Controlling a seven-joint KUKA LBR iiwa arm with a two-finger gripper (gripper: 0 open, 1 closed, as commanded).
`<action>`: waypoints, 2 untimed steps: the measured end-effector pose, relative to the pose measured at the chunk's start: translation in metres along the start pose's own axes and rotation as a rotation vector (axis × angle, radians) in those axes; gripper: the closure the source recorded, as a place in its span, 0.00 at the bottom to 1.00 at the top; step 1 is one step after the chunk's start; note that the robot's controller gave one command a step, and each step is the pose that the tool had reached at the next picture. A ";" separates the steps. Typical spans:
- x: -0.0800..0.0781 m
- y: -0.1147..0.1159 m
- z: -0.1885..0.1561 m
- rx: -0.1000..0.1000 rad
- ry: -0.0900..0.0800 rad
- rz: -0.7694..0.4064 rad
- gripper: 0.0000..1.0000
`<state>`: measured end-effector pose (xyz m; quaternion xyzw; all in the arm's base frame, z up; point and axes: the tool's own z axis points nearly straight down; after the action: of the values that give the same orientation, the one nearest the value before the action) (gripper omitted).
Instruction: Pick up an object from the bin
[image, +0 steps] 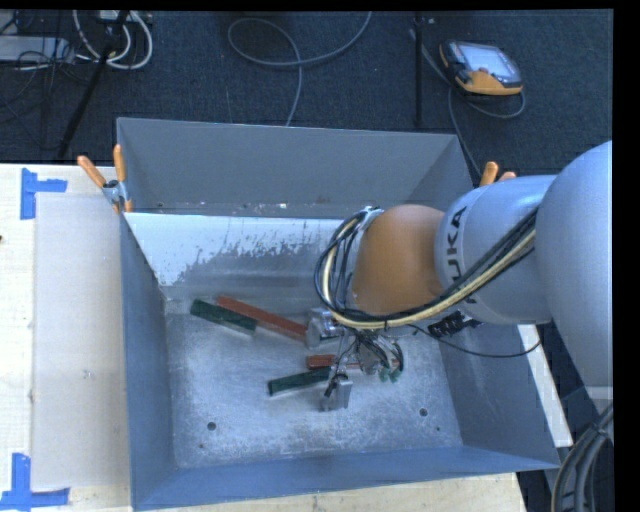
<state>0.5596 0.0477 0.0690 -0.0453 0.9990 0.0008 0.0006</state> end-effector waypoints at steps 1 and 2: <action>0.000 0.000 0.000 0.000 0.001 0.005 0.00; 0.000 0.000 -0.001 0.000 0.002 0.007 1.00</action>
Offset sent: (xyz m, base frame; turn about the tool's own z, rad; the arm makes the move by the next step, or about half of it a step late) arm 0.0000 0.0000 0.0000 0.0000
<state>0.5601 0.0480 0.0699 -0.0419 0.9991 0.0008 -0.0004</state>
